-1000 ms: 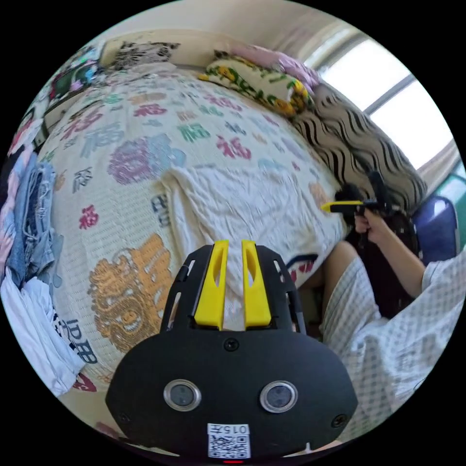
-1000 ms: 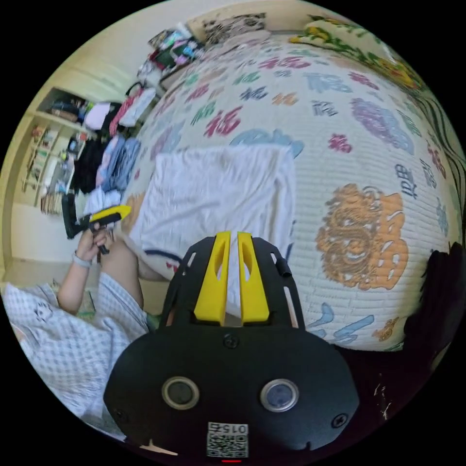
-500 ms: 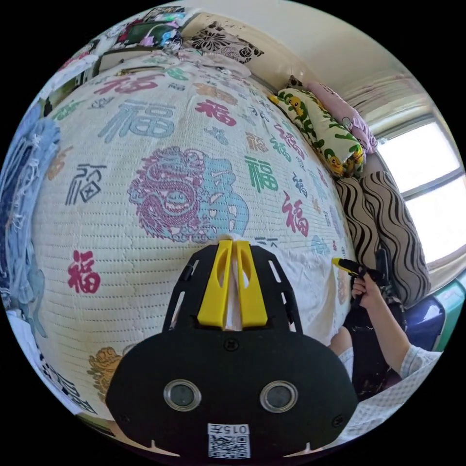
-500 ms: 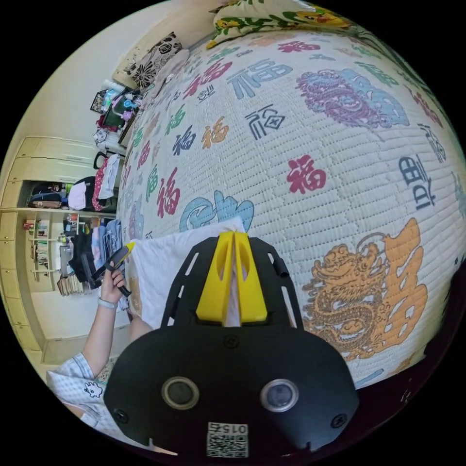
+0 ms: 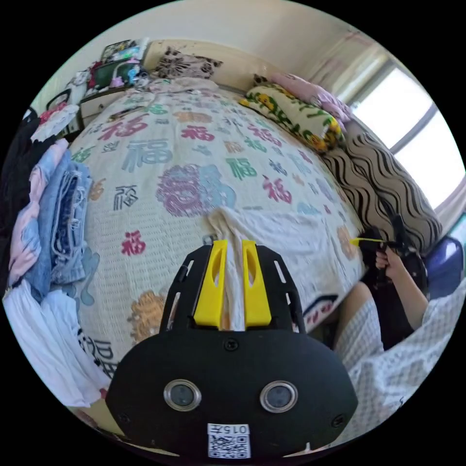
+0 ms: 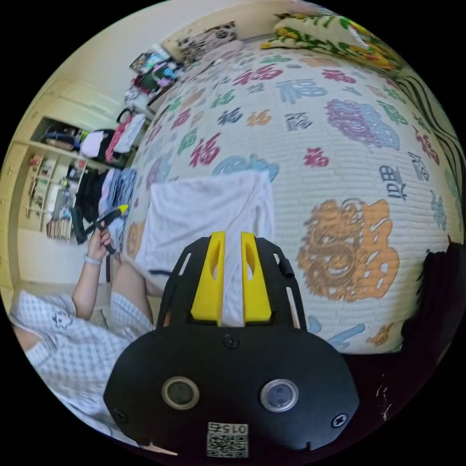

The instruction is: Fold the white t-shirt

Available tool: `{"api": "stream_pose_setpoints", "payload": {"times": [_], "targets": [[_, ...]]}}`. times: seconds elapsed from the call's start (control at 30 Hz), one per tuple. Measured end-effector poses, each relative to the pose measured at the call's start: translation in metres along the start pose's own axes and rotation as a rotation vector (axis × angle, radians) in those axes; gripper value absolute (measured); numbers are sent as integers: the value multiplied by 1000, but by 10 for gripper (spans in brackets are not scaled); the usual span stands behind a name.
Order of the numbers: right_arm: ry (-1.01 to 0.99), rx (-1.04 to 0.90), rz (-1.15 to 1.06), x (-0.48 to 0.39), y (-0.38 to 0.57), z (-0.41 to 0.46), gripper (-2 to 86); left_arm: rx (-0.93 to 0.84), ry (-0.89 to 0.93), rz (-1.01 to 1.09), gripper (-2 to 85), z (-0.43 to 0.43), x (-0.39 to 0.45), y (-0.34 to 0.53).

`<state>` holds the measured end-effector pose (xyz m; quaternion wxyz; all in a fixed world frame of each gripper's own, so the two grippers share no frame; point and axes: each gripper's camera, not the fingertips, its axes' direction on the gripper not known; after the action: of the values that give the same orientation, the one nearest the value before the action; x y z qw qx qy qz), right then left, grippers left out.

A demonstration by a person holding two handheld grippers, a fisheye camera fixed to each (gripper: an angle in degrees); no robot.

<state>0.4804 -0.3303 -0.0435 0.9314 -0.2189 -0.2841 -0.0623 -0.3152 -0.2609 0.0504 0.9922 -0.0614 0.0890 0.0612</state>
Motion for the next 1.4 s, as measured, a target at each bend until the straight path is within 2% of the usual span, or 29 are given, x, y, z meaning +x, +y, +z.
{"api": "stream_pose_setpoints", "payload": {"times": [0.17,0.27,0.37,0.57,0.67,0.8,0.87,1.0,1.2,1.3,1.4], "targets": [[61,-221,-68,-46,19,65,72,-214,6,130,57,44,63,48],[130,-185,-84,-59,17,71,50,-294,34,126,54,69,76,63],[121,-161,-59,-66,15,63,16,-268,-29,129,34,68,83,69],[116,-149,-42,-76,15,59,11,-287,-104,168,-1,67,87,72],[142,-186,-27,-87,9,63,40,-288,-92,157,6,69,86,75],[197,-144,-51,-109,2,38,64,-255,-44,93,49,47,77,79],[232,-105,-110,-130,-14,19,67,-178,-13,30,59,24,63,89],[177,-68,-218,-170,-62,13,73,-156,-52,-34,70,9,38,98],[108,-122,-402,-257,-162,68,82,-203,-51,-89,99,22,23,108],[151,-184,-450,-294,-204,107,91,-169,-14,-123,86,26,21,114],[218,-248,-499,-322,-237,141,99,-218,-28,-124,78,37,21,116]]}}
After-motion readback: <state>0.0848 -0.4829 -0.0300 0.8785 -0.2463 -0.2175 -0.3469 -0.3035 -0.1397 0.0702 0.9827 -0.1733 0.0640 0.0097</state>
